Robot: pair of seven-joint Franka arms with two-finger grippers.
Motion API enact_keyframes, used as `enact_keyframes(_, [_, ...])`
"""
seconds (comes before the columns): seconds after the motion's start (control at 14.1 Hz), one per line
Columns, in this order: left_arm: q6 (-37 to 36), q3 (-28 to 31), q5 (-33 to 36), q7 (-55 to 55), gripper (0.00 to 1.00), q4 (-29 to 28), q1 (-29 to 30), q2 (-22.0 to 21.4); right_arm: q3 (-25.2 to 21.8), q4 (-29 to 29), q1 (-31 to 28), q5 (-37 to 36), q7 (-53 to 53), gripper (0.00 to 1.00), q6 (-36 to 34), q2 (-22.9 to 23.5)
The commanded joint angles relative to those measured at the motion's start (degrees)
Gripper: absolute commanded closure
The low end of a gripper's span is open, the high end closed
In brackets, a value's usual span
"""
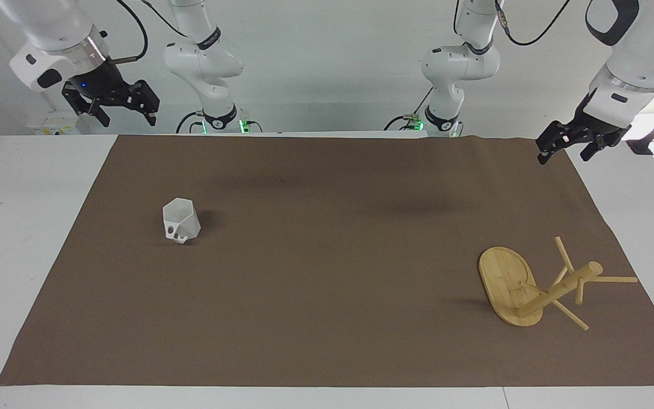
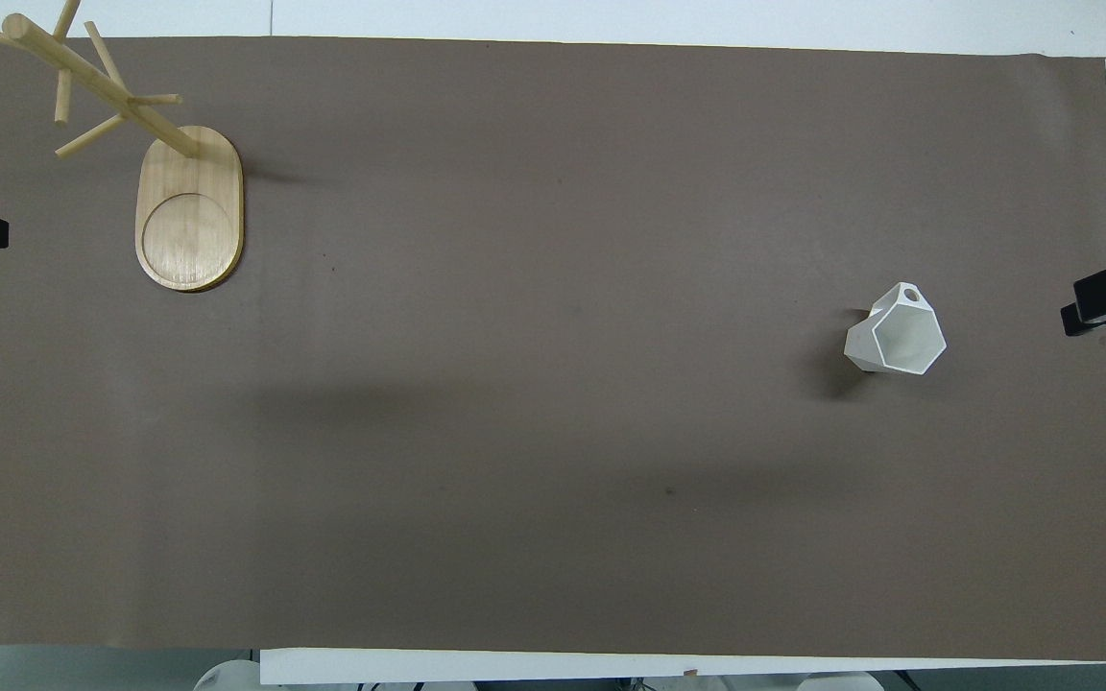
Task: Hang cup on rack
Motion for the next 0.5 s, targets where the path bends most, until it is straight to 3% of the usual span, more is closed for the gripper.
enact_keyframes(0.0, [-0.59,-0.27,1.10,0.14,0.00,-0.87,0.45,-1.01,0.35,0.69,-0.28,-1.13,0.79,0.00,0.62,0.55])
enact_keyframes(0.43, [-0.59,-0.27,1.10,0.14,0.00,-0.87,0.45,-1.01,0.35,-1.85,-0.37,-0.95,0.53,0.00,0.01,-0.76])
